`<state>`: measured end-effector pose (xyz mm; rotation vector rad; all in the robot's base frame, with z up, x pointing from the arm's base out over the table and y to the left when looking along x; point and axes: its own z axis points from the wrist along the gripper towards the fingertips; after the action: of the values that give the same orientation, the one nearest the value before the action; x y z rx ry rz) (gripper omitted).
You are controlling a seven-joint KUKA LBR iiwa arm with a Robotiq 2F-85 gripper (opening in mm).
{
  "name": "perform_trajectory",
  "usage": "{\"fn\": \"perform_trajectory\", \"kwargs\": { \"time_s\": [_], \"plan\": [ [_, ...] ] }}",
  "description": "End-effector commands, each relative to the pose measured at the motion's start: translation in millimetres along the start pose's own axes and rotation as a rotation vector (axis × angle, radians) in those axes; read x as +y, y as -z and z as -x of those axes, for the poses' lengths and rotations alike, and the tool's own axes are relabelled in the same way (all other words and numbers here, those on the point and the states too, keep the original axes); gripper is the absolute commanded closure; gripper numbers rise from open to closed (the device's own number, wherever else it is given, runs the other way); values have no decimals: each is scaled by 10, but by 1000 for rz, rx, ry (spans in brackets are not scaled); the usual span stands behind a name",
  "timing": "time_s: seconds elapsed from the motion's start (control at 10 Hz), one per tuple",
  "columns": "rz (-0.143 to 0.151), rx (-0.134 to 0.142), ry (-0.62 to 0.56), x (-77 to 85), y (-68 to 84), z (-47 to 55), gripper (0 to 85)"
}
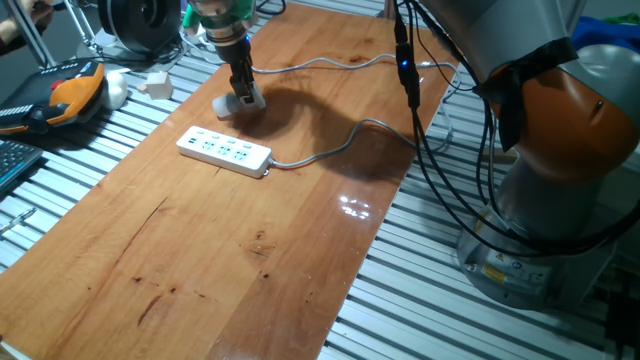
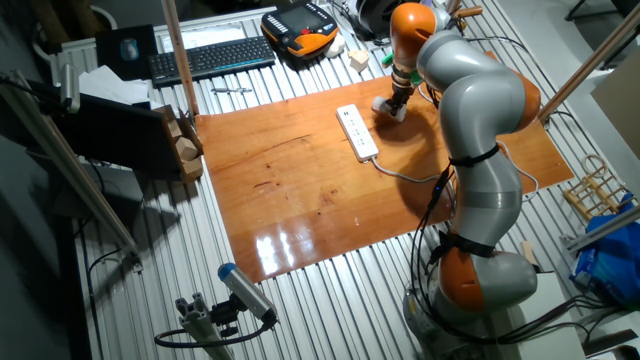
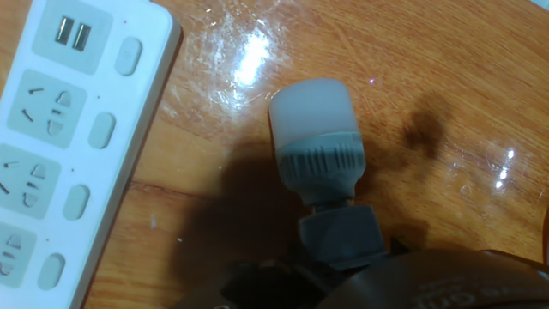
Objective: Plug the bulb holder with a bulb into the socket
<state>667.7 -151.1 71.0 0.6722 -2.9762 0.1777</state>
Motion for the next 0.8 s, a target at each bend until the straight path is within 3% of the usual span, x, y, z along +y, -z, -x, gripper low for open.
{"fn": "perform_trajectory", "kwargs": {
  "time_s": [0.0, 0.7],
  "plan": [
    [-2, -1, 0, -1, -2, 0, 340],
    [3, -1, 0, 2, -41, -3, 340]
  ]
}}
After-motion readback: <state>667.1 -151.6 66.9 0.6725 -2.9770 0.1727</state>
